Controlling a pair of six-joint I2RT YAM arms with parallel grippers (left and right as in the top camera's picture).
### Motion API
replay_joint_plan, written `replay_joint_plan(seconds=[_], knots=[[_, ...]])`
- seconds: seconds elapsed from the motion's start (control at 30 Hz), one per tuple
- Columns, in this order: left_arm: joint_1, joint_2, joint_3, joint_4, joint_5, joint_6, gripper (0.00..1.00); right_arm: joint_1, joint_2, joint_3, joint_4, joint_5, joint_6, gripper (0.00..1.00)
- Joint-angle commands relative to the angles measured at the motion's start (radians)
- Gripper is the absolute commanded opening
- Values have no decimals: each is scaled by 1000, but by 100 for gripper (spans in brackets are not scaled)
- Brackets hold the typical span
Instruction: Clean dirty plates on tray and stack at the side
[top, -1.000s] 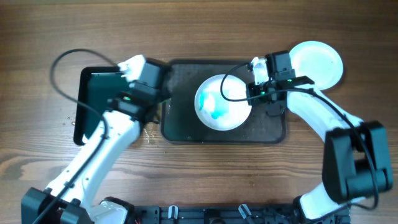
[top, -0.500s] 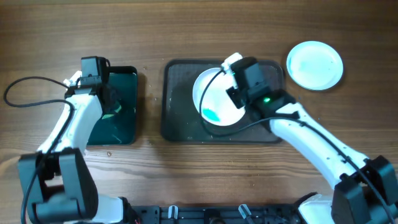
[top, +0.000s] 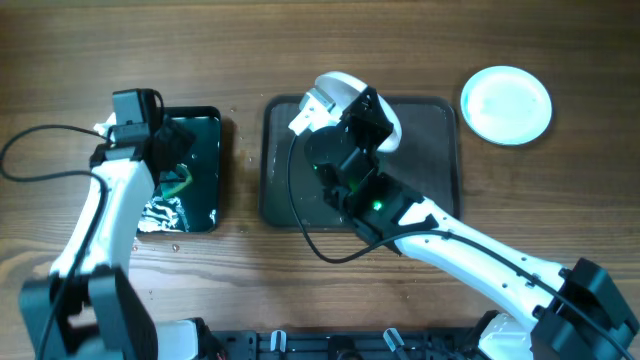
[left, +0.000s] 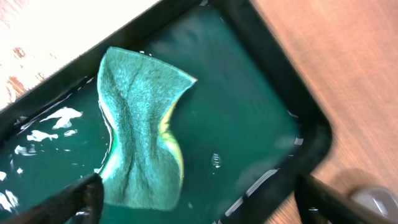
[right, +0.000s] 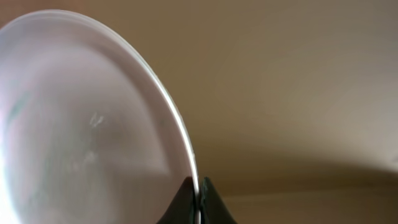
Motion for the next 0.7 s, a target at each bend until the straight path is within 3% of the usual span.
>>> replay_joint_plan(seconds=[0.0,0.07,0.17,0.2,0.23,0.3,0.37,0.5,0.57,0.67], knots=[[3,-134,25,-38,8,3,100,34,-18,25,229,160,-422,4],[3,-146,25,-48,9,3,100,40,-18,25,311,180,-463,4],[3,-145,25,-59,8,3,100,39,-17,11,267,173,-318,4],[3,-144,25,-59,8,3,100,39,-17,-2,191,149,-229,4],[3,-144,25,-59,8,3,100,37,-16,-21,-24,31,-49,4],[3,-144,25,-59,8,3,100,16,-9,-26,-255,-191,113,4],[3,-144,25,-59,8,3,100,-18,-9,-25,-251,-156,243,4],[3,-144,25,-59,8,3,100,-153,-53,-24,-110,-180,280,4],[3,-144,25,-59,8,3,100,-259,-79,-24,-148,-328,474,4],[3,-144,25,-59,8,3,100,-484,-93,-24,-293,-735,758,4]])
